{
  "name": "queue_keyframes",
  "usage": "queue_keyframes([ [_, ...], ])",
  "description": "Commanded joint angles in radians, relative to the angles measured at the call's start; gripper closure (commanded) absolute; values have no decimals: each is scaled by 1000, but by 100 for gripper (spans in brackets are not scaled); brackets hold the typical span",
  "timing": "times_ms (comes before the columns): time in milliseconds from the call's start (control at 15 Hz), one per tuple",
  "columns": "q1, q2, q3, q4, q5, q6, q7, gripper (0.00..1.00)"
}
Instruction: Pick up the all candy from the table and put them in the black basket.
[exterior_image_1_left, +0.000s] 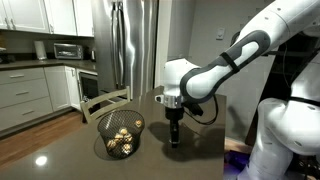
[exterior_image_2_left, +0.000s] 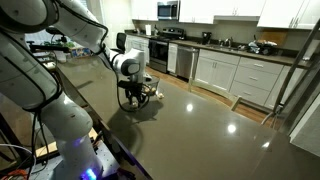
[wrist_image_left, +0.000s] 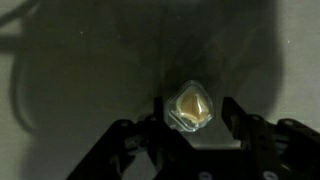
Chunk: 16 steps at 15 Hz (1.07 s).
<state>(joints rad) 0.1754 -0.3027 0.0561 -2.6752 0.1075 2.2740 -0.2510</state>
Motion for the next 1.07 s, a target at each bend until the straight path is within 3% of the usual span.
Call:
queue_keyframes([
  [0, -9, 5, 6, 5, -19, -16, 4, 68],
  [267, -16, -1, 8, 13, -36, -34, 17, 88],
  [667, -27, -16, 16, 60, -107, -130, 43, 93],
  [1000, -25, -27, 23, 138, -160, -227, 45, 90],
])
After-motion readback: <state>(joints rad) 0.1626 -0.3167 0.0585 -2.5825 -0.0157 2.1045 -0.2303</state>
